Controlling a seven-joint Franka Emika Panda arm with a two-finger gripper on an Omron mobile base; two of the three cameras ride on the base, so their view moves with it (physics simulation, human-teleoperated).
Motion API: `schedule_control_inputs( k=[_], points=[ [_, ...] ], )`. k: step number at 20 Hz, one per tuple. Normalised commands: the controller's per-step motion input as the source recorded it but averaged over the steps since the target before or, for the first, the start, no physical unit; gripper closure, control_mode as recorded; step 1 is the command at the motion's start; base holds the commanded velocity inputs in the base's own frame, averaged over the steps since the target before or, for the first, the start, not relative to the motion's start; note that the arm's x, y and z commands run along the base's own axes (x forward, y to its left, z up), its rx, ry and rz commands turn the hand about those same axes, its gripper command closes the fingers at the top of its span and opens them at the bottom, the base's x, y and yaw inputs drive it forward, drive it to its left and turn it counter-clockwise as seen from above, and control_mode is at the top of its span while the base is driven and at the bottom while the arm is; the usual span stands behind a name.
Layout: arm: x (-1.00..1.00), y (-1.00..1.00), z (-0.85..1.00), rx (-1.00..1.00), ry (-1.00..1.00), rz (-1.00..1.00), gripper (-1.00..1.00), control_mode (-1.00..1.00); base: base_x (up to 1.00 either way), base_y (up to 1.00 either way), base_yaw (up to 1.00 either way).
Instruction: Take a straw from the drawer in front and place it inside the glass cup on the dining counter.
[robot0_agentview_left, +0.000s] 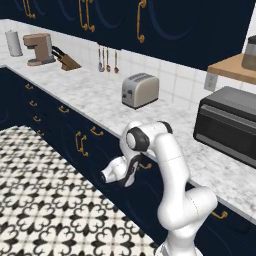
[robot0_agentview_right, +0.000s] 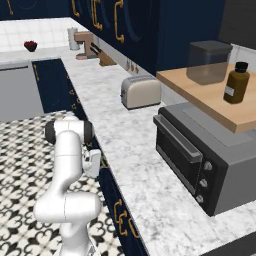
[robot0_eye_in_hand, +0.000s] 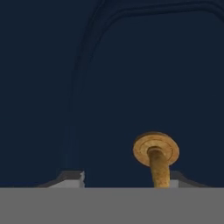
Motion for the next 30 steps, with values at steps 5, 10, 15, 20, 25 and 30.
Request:
schedule_control_inputs(
  k=[5,10,15,20,25,30],
  points=[
    [-0.54,0.55,0.00,0.00,-0.04,0.00,1.00,-1.00,0.00,0.00,0.00],
    [-0.67,0.95,0.00,0.00,0.00,0.01,1.00,-1.00,0.00,0.00,0.00],
    [-0.67,1.00,0.00,0.00,0.00,0.01,1.00,-1.00,0.00,0.00,0.00],
    [-0.59,1.00,0.00,0.00,0.01,0.00,1.00,-1.00,0.00,0.00,0.00],
    [-0.41,0.90,0.01,0.04,0.03,0.00,-1.00,-1.00,0.00,0.00,0.00],
    [-0.36,0.15,0.48,0.28,0.09,0.00,-1.00,-1.00,0.00,0.00,0.00]
  ],
)
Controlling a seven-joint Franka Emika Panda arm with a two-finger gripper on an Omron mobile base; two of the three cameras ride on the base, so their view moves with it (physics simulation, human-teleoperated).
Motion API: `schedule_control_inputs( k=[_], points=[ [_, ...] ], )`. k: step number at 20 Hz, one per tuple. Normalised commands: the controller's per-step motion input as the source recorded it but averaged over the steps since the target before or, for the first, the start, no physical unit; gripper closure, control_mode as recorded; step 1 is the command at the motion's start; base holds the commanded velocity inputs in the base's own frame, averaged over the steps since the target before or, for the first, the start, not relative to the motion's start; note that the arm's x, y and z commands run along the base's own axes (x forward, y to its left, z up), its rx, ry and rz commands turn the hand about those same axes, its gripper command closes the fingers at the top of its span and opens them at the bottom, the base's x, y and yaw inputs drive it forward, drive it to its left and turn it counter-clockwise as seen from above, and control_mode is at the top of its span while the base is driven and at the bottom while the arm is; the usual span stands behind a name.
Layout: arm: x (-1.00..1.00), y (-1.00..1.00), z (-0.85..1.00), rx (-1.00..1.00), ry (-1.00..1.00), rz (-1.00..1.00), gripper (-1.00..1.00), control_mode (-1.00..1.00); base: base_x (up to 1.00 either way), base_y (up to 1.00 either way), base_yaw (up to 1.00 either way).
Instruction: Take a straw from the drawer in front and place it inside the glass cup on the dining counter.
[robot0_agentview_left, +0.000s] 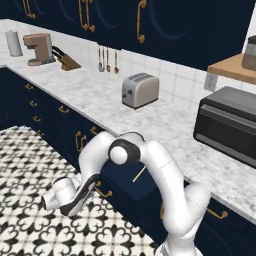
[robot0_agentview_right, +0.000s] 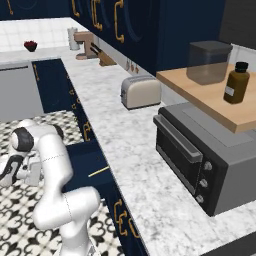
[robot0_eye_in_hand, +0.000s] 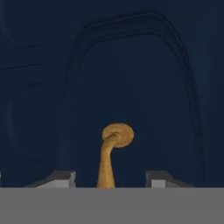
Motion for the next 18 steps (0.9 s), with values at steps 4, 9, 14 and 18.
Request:
schedule_control_inputs(
  k=[4,9,14,18],
  points=[
    [-0.28,-0.03,0.82,0.56,0.29,0.00,-1.00,-1.00,0.00,0.00,0.00],
    [-0.07,-0.37,1.00,0.58,0.22,0.00,-1.00,-1.00,0.00,0.00,0.00],
    [0.26,-0.73,0.78,0.36,0.14,0.00,-1.00,-1.00,0.00,0.00,0.00],
    [0.60,-0.66,0.19,0.21,0.20,-0.02,-1.00,-1.00,0.00,0.00,0.00]
  ],
)
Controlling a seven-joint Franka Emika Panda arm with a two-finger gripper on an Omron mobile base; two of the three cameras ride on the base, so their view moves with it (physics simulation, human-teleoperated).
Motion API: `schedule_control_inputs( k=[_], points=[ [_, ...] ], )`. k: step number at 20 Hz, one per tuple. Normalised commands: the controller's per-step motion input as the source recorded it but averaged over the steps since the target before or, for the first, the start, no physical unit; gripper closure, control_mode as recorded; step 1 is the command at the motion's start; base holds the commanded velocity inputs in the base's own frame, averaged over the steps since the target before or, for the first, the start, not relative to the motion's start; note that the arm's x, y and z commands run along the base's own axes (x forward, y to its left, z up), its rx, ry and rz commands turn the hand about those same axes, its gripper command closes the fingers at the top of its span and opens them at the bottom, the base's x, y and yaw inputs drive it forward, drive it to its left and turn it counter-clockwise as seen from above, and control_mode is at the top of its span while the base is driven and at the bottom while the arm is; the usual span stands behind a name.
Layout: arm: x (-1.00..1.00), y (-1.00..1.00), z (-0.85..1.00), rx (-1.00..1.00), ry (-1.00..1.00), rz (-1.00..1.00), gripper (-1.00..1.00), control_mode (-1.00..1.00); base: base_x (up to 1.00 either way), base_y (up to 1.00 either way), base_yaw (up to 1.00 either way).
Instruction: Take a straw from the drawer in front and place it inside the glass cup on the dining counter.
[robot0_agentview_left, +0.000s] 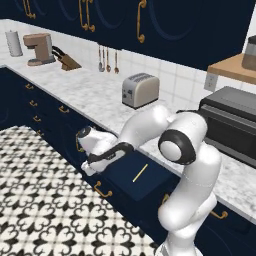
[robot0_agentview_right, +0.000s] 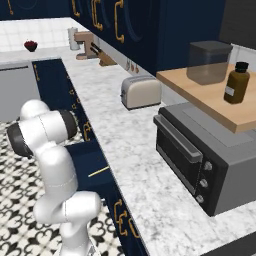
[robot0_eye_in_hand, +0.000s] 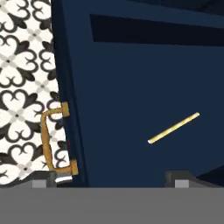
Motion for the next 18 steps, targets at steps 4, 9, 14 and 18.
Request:
schedule_control_inputs(
  k=[4,9,14,18],
  points=[
    [0.68,-0.55,0.10,0.14,0.26,-0.03,-1.00,-1.00,0.00,0.00,0.00],
    [0.69,-0.29,-0.06,0.05,0.31,-0.02,-1.00,-1.00,0.00,0.00,0.00],
    [0.52,-0.01,-0.50,0.00,0.14,0.00,-1.00,-1.00,0.00,0.00,0.00],
    [0.19,0.00,-0.68,0.00,0.00,0.00,-1.00,-1.00,0.00,0.00,0.00]
  ],
)
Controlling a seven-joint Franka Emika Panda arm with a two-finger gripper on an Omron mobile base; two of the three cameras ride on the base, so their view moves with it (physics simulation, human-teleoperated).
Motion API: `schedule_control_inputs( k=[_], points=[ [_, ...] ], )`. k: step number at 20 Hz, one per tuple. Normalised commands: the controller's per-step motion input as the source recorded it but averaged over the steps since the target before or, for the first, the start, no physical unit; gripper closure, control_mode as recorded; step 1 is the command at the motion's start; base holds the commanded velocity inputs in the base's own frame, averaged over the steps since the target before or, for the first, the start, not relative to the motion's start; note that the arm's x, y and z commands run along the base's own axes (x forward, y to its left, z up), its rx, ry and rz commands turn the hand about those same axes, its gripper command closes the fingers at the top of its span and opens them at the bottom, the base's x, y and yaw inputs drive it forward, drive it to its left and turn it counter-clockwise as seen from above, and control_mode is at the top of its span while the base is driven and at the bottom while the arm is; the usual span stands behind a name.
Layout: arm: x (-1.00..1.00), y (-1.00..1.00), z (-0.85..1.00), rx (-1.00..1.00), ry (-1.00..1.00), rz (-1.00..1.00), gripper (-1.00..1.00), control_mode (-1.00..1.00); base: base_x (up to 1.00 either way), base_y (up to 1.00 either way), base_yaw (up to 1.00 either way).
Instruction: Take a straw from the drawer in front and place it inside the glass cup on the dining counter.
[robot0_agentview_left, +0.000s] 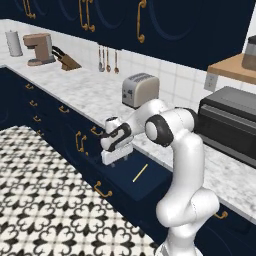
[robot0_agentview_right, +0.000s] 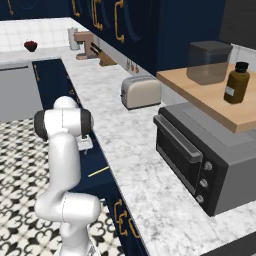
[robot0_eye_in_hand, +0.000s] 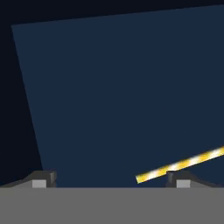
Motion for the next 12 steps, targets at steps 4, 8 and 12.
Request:
schedule_control_inputs(
  k=[4,8,12],
  points=[
    [0.00,0.00,-0.66,0.00,0.00,0.04,-1.00,-1.00,0.00,0.00,0.00],
    [-0.19,0.11,-0.39,0.00,0.00,0.06,-1.00,-1.00,0.00,0.00,0.00],
    [-0.47,0.44,-0.13,0.00,0.00,0.04,-1.00,-1.00,0.00,0.00,0.00]
  ],
)
